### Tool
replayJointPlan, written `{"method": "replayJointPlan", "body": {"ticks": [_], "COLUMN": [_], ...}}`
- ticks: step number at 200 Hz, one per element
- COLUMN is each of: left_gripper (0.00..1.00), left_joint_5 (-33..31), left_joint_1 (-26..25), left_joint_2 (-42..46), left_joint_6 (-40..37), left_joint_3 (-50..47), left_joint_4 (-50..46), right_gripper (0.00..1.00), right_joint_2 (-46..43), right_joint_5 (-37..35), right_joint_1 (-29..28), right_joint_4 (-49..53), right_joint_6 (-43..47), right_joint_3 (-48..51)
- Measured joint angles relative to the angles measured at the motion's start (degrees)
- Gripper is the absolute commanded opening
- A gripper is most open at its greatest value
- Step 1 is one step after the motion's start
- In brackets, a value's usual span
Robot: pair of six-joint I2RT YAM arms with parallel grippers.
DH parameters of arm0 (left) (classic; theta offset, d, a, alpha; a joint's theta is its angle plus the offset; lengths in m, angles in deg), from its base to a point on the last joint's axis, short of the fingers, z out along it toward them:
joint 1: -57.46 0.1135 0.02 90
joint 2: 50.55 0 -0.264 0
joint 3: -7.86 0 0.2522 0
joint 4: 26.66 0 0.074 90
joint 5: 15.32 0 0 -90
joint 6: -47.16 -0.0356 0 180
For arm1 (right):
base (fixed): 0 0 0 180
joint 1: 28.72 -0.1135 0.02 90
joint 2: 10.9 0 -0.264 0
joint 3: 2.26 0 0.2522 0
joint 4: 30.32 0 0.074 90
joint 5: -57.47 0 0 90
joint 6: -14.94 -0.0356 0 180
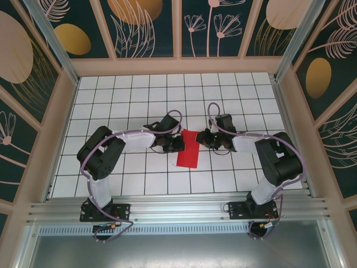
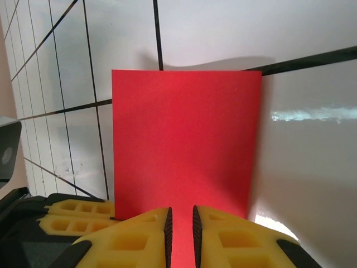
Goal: Fold a paper plane with a square sheet of paper (pick it up from the middle)
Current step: Fold the square sheet of paper in half at the center of the table.
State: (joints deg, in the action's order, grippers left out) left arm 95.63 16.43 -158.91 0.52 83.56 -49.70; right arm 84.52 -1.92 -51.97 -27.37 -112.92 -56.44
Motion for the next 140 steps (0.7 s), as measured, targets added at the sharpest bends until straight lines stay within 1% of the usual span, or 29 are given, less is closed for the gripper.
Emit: {"method": "replayJointPlan", "body": {"ticks": [39,48,92,140], "left_gripper": [0.08,0.08,0.09,0.09], "left_joint_5": [0.0,0.0,-0.3,-0.4], "left_joint_1": [0.0,0.0,0.0,0.0], "left_joint_2": [-0.3,-0.3,-0.3,-0.4], "left_joint_6": [0.0,0.0,-0.1,-0.2], "left_joint_3": [0.1,0.2,0.5,0.6], "left_joint_4": [0.0,0.0,-0.2,-0.4], "right_gripper": [0.21,0.2,0.2,0.2], "right_joint_2": [3.2,3.9,3.9,3.3], "right_joint_5": [-0.8,-0.7,-0.7,-0.5], "right_joint_1": [0.5,0.7,1.0,2.2], "right_joint_4": [0.3,0.3,1.5,2.4], "right_joint_6": [0.1,0.2,0.4,1.4], "right_joint_3": [-0.9,-0.9,-1.9,-6.4]}}
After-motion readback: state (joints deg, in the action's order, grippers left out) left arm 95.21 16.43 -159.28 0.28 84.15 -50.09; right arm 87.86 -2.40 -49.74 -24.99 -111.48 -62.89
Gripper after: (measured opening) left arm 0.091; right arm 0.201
